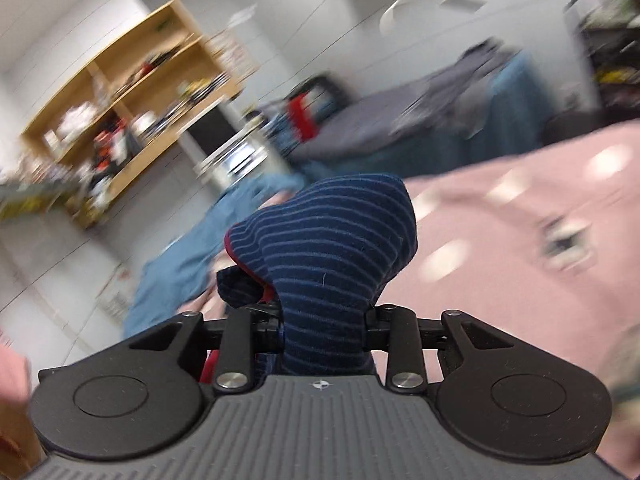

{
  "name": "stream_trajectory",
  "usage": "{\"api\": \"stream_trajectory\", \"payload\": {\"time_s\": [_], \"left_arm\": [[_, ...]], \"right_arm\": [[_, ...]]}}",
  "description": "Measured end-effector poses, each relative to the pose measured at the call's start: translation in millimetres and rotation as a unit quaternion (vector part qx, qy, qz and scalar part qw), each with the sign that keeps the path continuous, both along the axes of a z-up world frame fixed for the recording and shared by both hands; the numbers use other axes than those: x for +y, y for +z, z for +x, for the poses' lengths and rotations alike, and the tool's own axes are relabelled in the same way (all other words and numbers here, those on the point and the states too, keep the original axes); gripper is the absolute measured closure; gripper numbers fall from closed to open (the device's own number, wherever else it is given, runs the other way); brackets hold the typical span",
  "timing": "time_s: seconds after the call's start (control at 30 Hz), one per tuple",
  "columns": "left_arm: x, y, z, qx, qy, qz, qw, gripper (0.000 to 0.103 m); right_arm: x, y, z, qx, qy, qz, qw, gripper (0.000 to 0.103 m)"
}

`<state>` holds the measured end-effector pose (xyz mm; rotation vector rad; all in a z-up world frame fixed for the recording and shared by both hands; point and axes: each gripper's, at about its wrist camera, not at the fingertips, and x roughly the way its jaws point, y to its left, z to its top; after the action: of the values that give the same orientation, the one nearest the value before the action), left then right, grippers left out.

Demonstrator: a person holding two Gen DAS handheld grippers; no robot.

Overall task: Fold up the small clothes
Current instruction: 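Lower the folded sweater onto the bedspread and open both grippers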

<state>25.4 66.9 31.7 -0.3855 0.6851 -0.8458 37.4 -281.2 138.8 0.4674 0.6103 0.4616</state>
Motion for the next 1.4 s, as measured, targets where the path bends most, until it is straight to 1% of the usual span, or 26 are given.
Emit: {"api": "stream_trajectory", "payload": {"time_s": [0.1,0.13,0.27,0.33,0.37,0.47,0.5,0.57,0.6,0.63,0.7,0.73,0.8,0.83,0.87,0.9,0.97,1.0,1.03,1.1,1.17,1.2,1.23,1.33,1.37,1.4], "left_arm": [[-86.0,14.2,33.6,-0.001,-0.056,0.020,0.9982,0.070],[-115.1,16.3,43.6,0.004,-0.074,0.026,0.9969,0.070],[-212.1,16.8,68.3,0.020,-0.125,0.046,0.9909,0.070],[-248.8,12.9,74.1,0.033,-0.142,0.058,0.9877,0.070],[-264.1,10.1,75.5,0.036,-0.144,0.065,0.9867,0.070],[-290.6,-2.0,78.1,0.048,-0.130,0.090,0.9862,0.069],[-293.8,-7.0,77.9,0.050,-0.121,0.098,0.9865,0.068],[-294.3,-15.7,75.5,0.055,-0.110,0.105,0.9868,0.063],[-291.5,-18.8,77.4,0.059,-0.104,0.108,0.9870,0.056],[-286.8,-22.8,78.3,0.064,-0.098,0.111,0.9868,0.046],[-275.8,-25.2,79.3,0.074,-0.087,0.119,0.9863,0.037],[-268.7,-21.1,76.5,0.063,-0.082,0.125,0.9867,0.036],[-263.0,-1.6,62.4,-0.004,-0.062,0.161,0.9851,0.031],[-263.6,11.8,52.4,-0.052,-0.057,0.179,0.9808,0.031],[-267.1,25.1,39.8,-0.103,-0.060,0.195,0.9736,0.031],[-272.5,35.8,31.0,-0.137,-0.073,0.200,0.9673,0.031],[-286.5,55.7,15.6,-0.168,-0.119,0.178,0.9624,0.032],[-293.8,60.5,12.5,-0.168,-0.139,0.163,0.9621,0.033],[-301.6,62.3,9.4,-0.170,-0.157,0.158,0.9599,0.034],[-321.3,58.1,1.6,-0.177,-0.194,0.177,0.9485,0.040],[-336.3,41.4,-1.0,-0.182,-0.203,0.210,0.9391,0.042],[-340.2,30.3,0.6,-0.177,-0.195,0.227,0.9375,0.042],[-339.9,18.5,4.0,-0.172,-0.184,0.232,0.9393,0.042],[-332.1,-2.3,13.1,-0.141,-0.181,0.195,0.9535,0.042],[-331.4,-2.4,12.4,-0.141,-0.177,0.191,0.9552,0.042],[-331.7,-1.5,9.8,-0.142,-0.175,0.193,0.9548,0.041]], "right_arm": [[-69.8,17.3,0.4,0.020,-0.071,-0.026,0.997,0.050],[-88.1,20.4,1.0,0.030,-0.087,-0.046,0.995,0.050],[-150.7,21.0,4.8,0.060,-0.154,-0.117,0.979,0.050],[-181.8,15.4,6.9,0.085,-0.184,-0.114,0.973,0.050],[-193.8,10.9,11.4,0.100,-0.184,-0.120,0.970,0.050],[-227.1,-18.2,27.2,0.152,-0.193,-0.100,0.964,0.048],[-234.2,-31.6,32.4,0.160,-0.193,-0.093,0.963,0.046],[-240.3,-58.5,35.8,0.160,-0.200,-0.085,0.963,0.032],[-239.9,-70.2,37.1,0.163,-0.199,-0.088,0.962,0.015],[-240.1,-76.4,36.0,0.158,-0.204,-0.096,0.961,0.002],[-238.5,-72.7,23.6,0.122,-0.218,-0.114,0.962,0.000],[-237.2,-65.4,16.3,0.102,-0.228,-0.122,0.961,0.000],[-234.1,-44.0,1.7,0.054,-0.262,-0.167,0.949,0.000],[-231.0,-32.3,-9.1,0.022,-0.267,-0.198,0.943,0.000],[-220.4,-19.9,-17.8,-0.014,-0.258,-0.232,0.938,0.000],[-215.2,-12.7,-23.0,-0.039,-0.239,-0.257,0.936,0.004],[-194.2,-3.4,-28.8,-0.050,-0.187,-0.287,0.938,0.034],[-188.7,-5.4,-25.9,-0.040,-0.165,-0.292,0.941,0.062],[-181.7,-9.1,-27.0,-0.029,-0.147,-0.291,0.945,0.068],[-166.7,-22.2,-29.9,-0.013,-0.110,-0.298,0.948,0.069],[-158.4,-40.0,-29.2,0.004,-0.104,-0.327,0.939,0.072],[-159.3,-49.9,-28.6,0.017,-0.110,-0.334,0.936,0.072],[-162.3,-59.7,-27.0,0.027,-0.117,-0.331,0.936,0.072],[-170.0,-79.8,-30.7,0.039,-0.132,-0.316,0.939,0.069],[-169.9,-84.4,-29.8,0.035,-0.138,-0.315,0.938,0.067],[-168.1,-82.8,-31.9,0.031,-0.142,-0.316,0.938,0.062]]}}
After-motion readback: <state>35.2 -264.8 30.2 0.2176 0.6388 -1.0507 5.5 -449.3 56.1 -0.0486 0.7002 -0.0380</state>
